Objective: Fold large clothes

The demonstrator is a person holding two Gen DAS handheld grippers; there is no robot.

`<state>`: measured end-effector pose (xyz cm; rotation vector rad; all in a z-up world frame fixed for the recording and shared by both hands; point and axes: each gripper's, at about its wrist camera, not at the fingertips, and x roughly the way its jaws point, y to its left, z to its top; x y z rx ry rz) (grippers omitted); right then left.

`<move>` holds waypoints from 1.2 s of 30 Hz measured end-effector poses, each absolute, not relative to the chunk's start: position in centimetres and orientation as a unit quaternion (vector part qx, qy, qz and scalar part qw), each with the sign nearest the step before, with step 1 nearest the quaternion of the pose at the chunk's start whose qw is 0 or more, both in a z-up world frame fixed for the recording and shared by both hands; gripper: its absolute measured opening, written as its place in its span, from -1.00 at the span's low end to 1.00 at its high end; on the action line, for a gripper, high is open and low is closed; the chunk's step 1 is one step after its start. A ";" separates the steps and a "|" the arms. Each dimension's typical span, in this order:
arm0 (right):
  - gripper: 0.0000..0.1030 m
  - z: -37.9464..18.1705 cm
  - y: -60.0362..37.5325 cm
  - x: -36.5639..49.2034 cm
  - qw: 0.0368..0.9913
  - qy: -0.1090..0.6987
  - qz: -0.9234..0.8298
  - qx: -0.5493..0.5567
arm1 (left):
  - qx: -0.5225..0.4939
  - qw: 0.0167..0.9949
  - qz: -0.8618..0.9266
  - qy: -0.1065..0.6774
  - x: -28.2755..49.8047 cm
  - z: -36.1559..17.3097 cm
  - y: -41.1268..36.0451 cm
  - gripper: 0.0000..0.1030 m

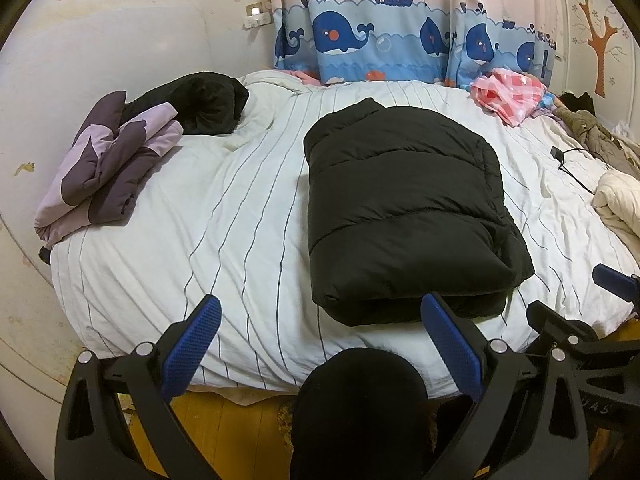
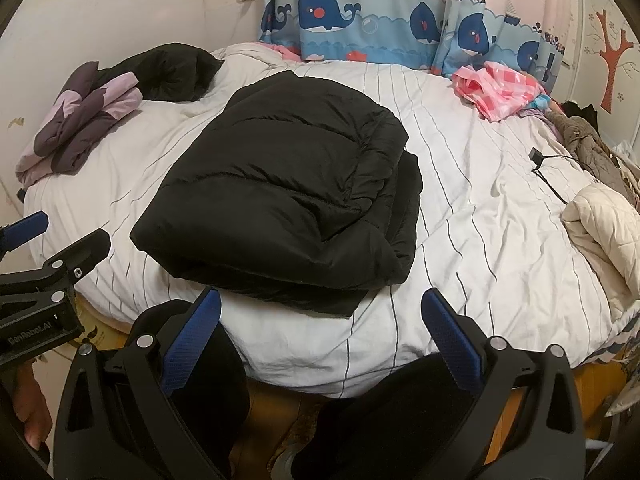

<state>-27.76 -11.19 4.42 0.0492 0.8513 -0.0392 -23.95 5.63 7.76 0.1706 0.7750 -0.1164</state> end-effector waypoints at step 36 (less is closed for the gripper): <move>0.88 4.4 -12.0 -28.4 0.911 0.411 -0.013 0.021 | 0.083 0.923 -0.054 0.373 -24.4 7.8 5.5 0.86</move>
